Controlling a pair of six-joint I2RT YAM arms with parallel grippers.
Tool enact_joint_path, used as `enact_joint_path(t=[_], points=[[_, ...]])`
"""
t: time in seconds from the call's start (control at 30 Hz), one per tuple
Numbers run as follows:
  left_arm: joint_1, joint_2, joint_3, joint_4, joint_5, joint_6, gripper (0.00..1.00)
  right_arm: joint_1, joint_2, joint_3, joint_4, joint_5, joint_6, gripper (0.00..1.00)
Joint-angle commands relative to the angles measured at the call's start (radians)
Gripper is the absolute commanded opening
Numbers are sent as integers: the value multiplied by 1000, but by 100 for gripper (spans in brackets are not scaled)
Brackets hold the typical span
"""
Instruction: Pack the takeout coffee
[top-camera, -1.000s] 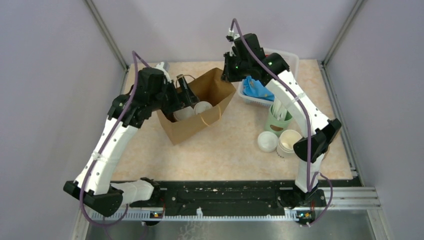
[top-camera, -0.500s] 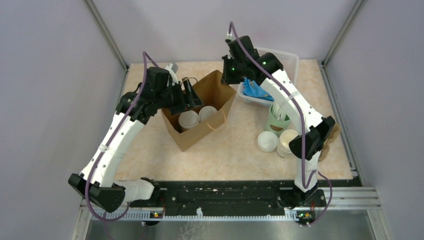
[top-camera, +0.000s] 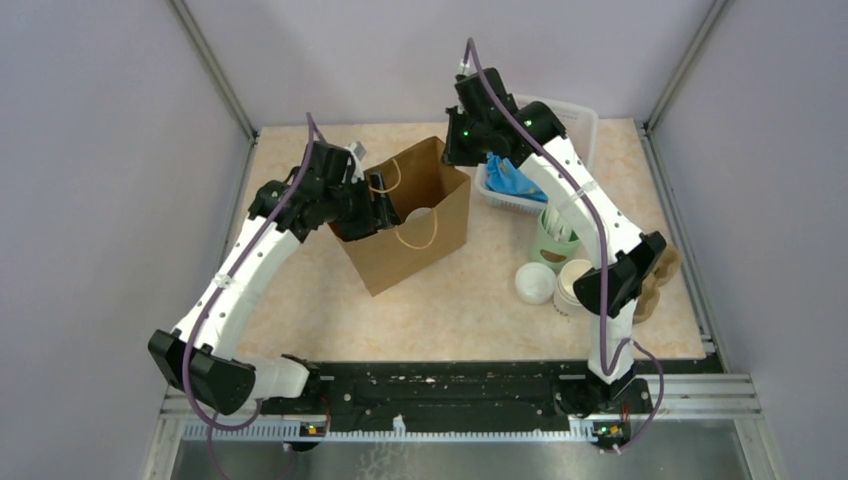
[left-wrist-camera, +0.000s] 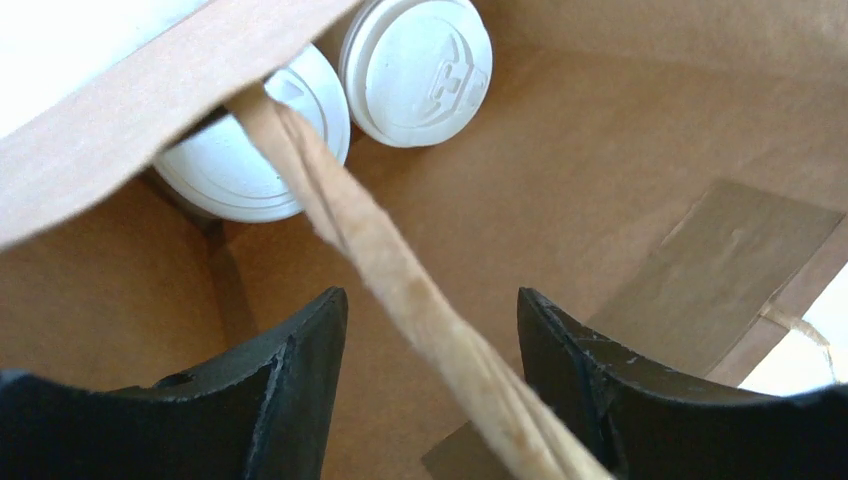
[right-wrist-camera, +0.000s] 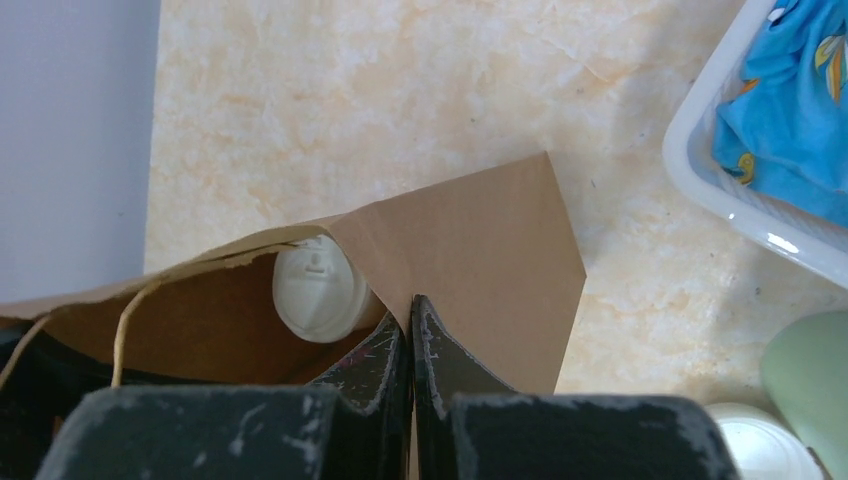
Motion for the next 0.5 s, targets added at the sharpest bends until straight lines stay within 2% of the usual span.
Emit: enact_joint_path(t=[0.0, 0.47], points=[[-15, 19, 43, -53, -48, 114, 71, -22, 34, 83, -11, -20, 73, 0], [-27, 82, 118, -175, -67, 208, 66, -35, 54, 119, 0, -11, 101, 0]])
